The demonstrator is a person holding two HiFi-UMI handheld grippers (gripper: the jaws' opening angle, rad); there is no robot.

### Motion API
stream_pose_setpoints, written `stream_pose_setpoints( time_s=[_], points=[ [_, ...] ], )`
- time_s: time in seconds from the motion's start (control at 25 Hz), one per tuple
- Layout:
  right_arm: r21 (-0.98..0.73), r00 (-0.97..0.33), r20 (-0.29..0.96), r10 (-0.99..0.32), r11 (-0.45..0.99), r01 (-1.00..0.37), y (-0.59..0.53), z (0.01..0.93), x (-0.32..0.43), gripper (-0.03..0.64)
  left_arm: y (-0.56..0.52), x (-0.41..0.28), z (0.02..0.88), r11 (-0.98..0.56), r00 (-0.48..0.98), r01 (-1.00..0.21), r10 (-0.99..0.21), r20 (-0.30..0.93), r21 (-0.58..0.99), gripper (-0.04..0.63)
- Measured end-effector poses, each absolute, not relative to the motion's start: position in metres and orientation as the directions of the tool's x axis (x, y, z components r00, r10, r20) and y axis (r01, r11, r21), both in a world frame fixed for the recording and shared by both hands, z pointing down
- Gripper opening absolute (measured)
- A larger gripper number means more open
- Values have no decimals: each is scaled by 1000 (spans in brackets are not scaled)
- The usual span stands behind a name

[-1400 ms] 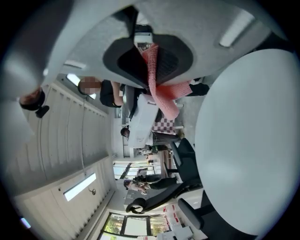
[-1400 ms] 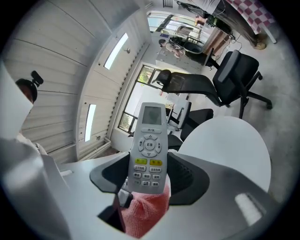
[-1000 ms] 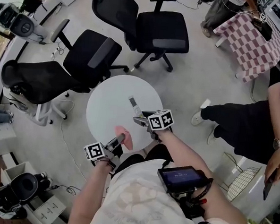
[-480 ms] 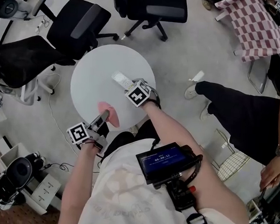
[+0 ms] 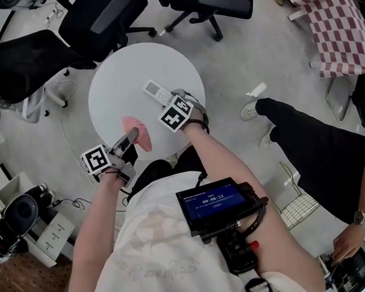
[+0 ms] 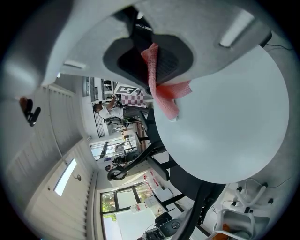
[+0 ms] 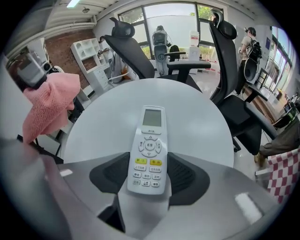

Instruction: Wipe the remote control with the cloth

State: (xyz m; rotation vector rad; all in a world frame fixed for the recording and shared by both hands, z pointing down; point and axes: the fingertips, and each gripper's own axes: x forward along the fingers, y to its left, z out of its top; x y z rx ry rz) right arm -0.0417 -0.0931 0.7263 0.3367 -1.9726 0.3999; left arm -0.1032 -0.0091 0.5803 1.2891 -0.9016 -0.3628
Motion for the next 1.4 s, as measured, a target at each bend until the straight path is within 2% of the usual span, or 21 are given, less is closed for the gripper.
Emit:
stream_pose_setpoints(
  time_s=[0.6, 0.8, 0.92, 1.16, 1.4],
  points=[
    [-121, -462, 880, -108, 891, -438, -103, 710, -40, 250, -19, -111, 587, 247, 606, -322, -688, 399, 914, 28],
    [-112, -460, 879, -130, 879, -463, -101, 709, -27, 219, -8, -125, 599, 238, 560, -477, -660, 501, 846, 28],
    [-97, -477, 864, -164, 874, -477, -107, 698, -25, 177, -10, -132, 596, 228, 528, -518, -673, 518, 824, 28],
    [-59, -523, 808, -271, 846, -529, -107, 661, -20, 3, -4, -139, 583, 132, 506, -598, -703, 500, 790, 28],
    [-71, -628, 694, -353, 834, -548, -105, 593, -32, 3, -8, -153, 549, -20, 468, -721, -752, 465, 693, 28]
  ],
)
